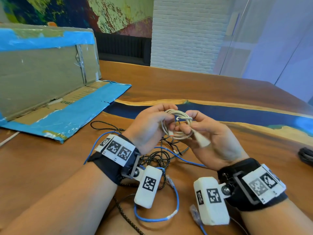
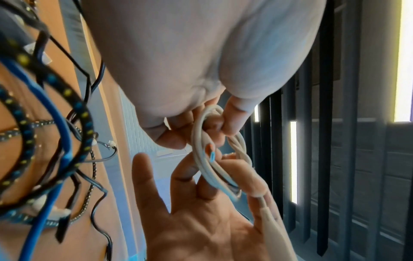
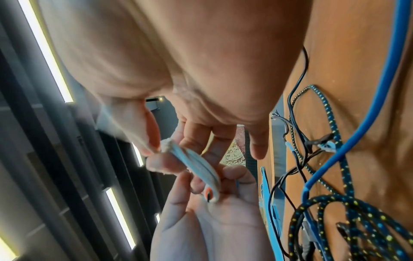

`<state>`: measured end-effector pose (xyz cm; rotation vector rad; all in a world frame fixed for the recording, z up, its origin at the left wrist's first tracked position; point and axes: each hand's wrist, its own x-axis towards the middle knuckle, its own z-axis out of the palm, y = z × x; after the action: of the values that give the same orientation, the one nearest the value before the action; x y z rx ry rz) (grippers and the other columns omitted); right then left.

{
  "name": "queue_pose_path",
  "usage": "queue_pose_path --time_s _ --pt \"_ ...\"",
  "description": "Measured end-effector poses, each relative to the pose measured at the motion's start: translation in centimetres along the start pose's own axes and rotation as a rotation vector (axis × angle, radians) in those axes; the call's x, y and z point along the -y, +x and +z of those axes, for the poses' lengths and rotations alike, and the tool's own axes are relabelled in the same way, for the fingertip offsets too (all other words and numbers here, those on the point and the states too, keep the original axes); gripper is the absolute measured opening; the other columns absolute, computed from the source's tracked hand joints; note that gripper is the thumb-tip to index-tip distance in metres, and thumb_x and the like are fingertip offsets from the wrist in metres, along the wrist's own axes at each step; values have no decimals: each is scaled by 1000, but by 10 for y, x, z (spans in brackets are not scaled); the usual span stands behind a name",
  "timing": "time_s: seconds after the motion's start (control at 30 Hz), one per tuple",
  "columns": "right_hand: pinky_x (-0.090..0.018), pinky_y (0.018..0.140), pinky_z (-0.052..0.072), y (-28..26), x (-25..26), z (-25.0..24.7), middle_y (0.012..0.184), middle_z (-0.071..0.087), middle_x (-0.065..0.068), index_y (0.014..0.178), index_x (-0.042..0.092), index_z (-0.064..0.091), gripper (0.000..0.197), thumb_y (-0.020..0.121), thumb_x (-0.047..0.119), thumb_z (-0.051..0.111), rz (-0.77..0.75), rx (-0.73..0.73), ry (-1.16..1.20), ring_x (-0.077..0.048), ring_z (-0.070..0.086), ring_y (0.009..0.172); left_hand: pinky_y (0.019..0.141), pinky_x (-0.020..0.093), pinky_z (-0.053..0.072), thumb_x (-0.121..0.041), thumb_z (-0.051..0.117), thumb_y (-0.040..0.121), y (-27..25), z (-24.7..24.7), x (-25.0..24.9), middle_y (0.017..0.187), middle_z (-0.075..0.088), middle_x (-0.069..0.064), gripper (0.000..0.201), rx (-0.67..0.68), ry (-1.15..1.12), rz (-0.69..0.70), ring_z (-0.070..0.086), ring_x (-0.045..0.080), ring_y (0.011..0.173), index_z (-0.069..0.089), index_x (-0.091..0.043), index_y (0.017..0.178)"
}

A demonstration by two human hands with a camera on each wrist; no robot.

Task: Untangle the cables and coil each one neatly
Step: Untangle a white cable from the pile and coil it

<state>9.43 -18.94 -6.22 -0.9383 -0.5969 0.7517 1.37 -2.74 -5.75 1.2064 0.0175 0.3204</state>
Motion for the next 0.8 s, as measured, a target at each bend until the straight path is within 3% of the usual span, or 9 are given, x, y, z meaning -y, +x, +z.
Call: queue_pose_path --time_s 0.07,0.2,0.3,0.53,0.63,0.7,0.8 --pt "-40 88 49 0 0 0 79 59 -19 113 6 53 36 78 -2 57 -7 32 -15 -31 65 87 65 35 43 8 41 97 -1 0 0 71 54 8 23 -5 10 -28 50 22 64 61 -2 102" --pt "-36 85 54 4 -8 -2 98 72 -21 121 5 56 36 89 -7 67 -81 -28 -276 -27 70 91 62 34 42 6 43 97 -2 -4 -3 69 50 6 24 -29 28 -54 51 21 64 63 -4 104" --pt "-33 77 52 6 -9 -6 92 78 -12 112 12 62 29 87 -1 70 -129 -158 -418 -19 71 81 62 34 43 3 44 98 -2 -6 -5 70 47 6 23 -22 23 -57 54 22 68 61 -5 109" --pt "-26 50 51 7 -4 -12 84 76 -11 110 12 69 24 89 2 74 -141 -247 -471 -19 67 62 69 37 53 0 55 98 -3 0 -3 82 62 8 23 -21 45 -42 63 21 76 65 -6 118" --pt "-30 50 53 6 0 -14 80 71 -14 109 9 69 20 91 0 71 -159 -252 -442 -21 60 56 73 37 58 -8 67 87 -2 -3 -1 90 66 8 34 -30 40 -35 66 21 82 67 -6 120" --pt "-31 53 55 6 4 -14 81 69 -16 109 7 69 19 91 1 71 -171 -277 -429 -22 60 56 83 42 56 -16 71 81 0 -6 0 99 70 10 44 -45 23 -44 68 23 89 68 -8 124" --pt "-31 55 55 4 17 -15 78 71 -11 110 4 67 18 93 2 70 -197 -331 -373 -23 59 57 90 44 52 -21 70 85 1 -3 5 114 72 15 44 0 19 -37 69 27 98 69 -11 127"
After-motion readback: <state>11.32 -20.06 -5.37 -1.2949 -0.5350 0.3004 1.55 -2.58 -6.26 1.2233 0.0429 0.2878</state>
